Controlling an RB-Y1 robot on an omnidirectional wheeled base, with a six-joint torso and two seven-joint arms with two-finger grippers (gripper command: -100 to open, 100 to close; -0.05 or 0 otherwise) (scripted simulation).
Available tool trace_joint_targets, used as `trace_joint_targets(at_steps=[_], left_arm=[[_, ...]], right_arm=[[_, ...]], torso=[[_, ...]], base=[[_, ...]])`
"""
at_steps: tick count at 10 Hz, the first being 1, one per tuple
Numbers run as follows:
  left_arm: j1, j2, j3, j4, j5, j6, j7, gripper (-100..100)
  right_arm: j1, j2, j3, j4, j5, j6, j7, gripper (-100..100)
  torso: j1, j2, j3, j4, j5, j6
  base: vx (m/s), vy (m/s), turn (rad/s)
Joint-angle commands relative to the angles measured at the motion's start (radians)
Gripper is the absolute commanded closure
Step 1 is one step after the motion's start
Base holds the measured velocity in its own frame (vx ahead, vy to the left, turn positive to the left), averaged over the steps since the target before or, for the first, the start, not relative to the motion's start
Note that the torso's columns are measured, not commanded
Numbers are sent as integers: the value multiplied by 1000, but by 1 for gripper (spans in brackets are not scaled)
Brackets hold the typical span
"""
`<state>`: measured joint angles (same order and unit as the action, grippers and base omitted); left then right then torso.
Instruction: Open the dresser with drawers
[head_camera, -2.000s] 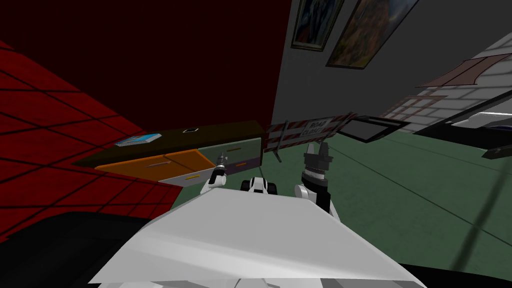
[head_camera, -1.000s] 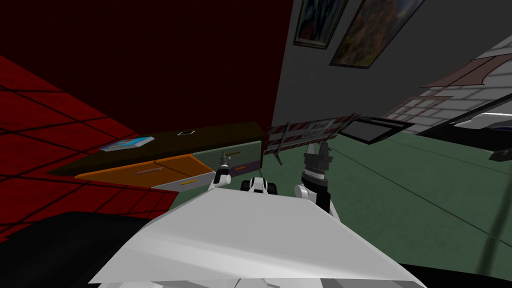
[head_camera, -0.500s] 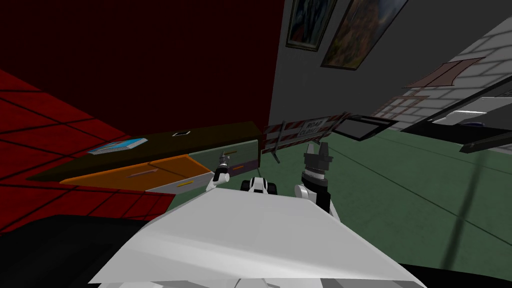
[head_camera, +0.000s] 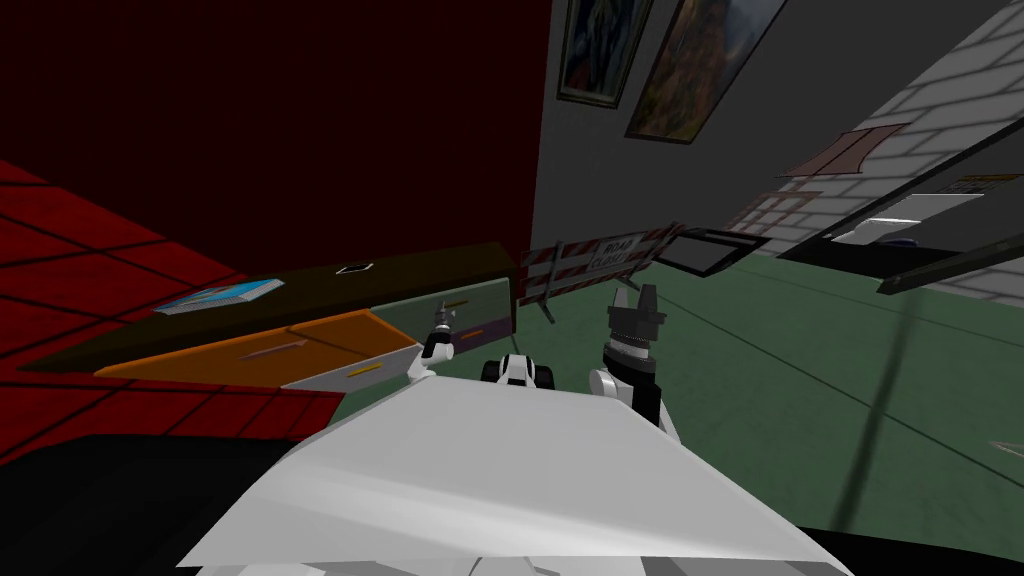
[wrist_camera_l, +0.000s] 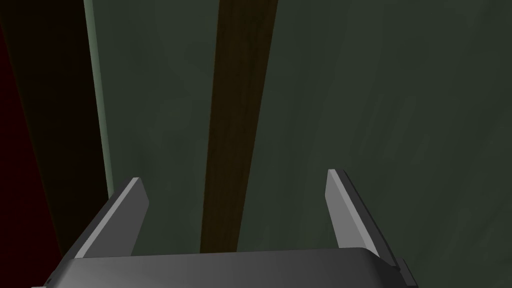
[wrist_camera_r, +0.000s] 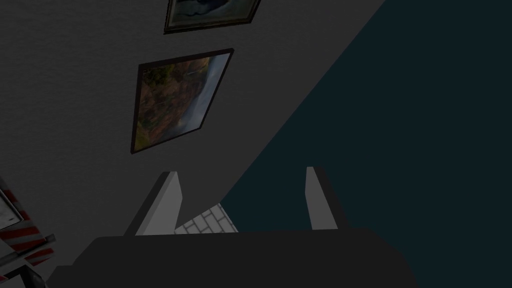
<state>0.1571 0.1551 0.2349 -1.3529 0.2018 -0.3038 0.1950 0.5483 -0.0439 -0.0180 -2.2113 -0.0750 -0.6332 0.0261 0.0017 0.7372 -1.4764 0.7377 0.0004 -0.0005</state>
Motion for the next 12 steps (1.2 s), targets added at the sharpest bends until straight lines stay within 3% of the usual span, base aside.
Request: trace_joint_targets(at_steps=[1, 4, 5, 6, 9, 10, 12], left_arm=[[-52, 54, 14, 84, 14, -30, 31, -100], [-57, 60, 14, 149, 14, -30, 31, -100], [-98, 101, 26, 174, 28, -56, 61, -100], [-106, 118, 26, 193, 28, -56, 61, -100], [-106, 118, 26, 246, 28, -56, 61, -100], [-153, 169, 39, 279, 41, -81, 91, -100], [-156, 176, 39, 337, 41, -81, 91, -100]], right_arm=[[0, 0, 0, 0, 0, 0, 0, 0], [0, 0, 0, 0, 0, 0, 0, 0], [0, 0, 0, 0, 0, 0, 0, 0], [0, 0, 0, 0, 0, 0, 0, 0], [0, 0, 0, 0, 0, 0, 0, 0], [0, 0, 0, 0, 0, 0, 0, 0], [0, 0, 0, 0, 0, 0, 0, 0]], torso=[[1, -1, -1, 0, 0, 0], [-2, 1, 1, 0, 0, 0], [-1, 0, 0, 0, 0, 0], [-3, 1, 0, 0, -1, 1], [0, 0, 0, 0, 0, 0], [0, -1, 0, 0, 0, 1], [-4, 3, 2, 1, -1, 0]], base=[[-41, -44, -191], [-30, -33, -13], [-38, -56, -188], [-50, -53, -90], [-12, -17, 14], [-39, -54, -185], [-42, -51, -33]])
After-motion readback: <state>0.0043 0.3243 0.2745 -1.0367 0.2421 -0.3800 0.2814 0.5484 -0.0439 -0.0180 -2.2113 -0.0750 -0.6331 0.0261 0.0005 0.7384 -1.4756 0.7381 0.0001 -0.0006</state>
